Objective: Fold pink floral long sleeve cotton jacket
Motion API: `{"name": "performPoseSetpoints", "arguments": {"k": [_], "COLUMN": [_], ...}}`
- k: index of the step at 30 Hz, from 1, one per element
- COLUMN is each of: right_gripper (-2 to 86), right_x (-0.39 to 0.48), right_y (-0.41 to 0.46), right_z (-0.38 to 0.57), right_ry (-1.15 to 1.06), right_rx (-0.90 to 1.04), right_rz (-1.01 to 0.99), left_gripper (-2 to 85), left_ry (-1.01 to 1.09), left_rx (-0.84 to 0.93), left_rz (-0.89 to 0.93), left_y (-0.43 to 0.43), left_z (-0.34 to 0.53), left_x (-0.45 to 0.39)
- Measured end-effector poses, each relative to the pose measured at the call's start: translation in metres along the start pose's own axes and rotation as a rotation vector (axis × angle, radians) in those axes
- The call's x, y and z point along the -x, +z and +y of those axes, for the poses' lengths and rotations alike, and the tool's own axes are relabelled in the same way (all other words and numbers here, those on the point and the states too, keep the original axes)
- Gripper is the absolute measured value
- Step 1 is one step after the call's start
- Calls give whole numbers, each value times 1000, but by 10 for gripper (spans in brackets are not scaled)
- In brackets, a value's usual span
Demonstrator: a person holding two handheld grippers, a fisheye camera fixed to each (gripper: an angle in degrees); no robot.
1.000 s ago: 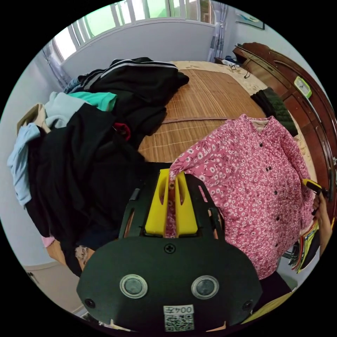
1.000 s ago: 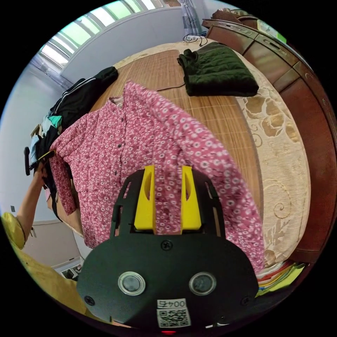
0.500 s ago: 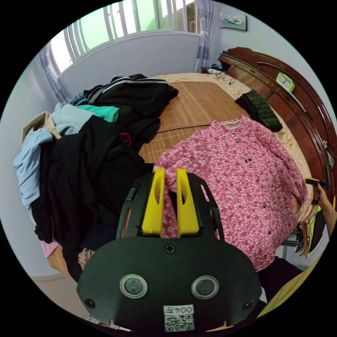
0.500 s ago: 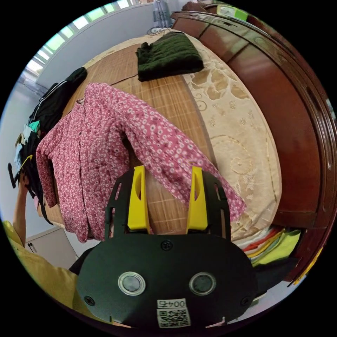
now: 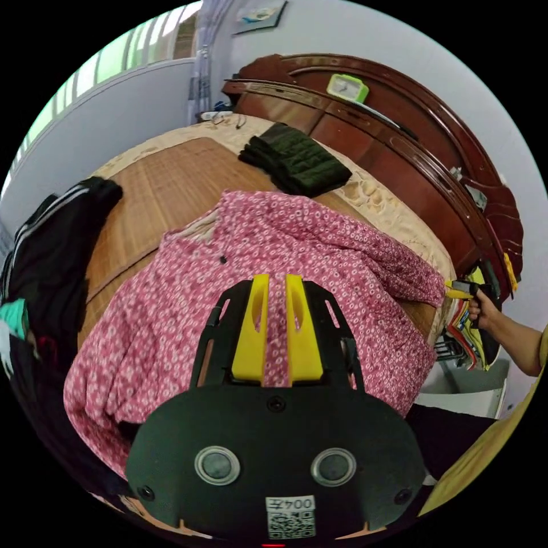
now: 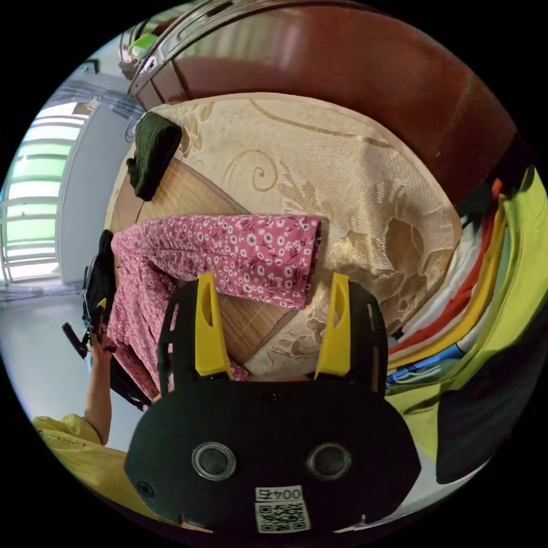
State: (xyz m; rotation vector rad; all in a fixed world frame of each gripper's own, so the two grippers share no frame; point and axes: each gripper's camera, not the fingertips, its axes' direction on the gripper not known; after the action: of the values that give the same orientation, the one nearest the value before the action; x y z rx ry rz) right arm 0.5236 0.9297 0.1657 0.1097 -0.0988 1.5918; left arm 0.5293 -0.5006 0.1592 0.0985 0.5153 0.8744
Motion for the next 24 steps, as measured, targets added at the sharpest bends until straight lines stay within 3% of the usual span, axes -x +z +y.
{"name": "performPoseSetpoints", "arguments": {"k": [3,7,11,16,20,24], "right_gripper": [216,52,42,41,62,125], "right_x": [-5,11,64,173,192,216], "right_y": [6,-6,-44,-74,-32,-48], "right_z": [-1,5,-3,-47,-102,-90], "right_ry": [14,-11,-218,-702,-716,-699], "right_rx": [-11,-113,-228,-395,-208,-337], "right_rz": [-37,47,136,460,665,646], "left_gripper": [57,71,75,77,81,85], "left_ry": [55,84,97,111,64,-19], "left_rx": [54,131,136,142,184,166], "left_rz": [1,15,31,-6,-57,-85], "left_y": [12,25,17,7,8,-25], "left_z": [-39,-71,-96,-115,-117,-93], "left_x": [-23,-47,-73,-96,-113,-125]}}
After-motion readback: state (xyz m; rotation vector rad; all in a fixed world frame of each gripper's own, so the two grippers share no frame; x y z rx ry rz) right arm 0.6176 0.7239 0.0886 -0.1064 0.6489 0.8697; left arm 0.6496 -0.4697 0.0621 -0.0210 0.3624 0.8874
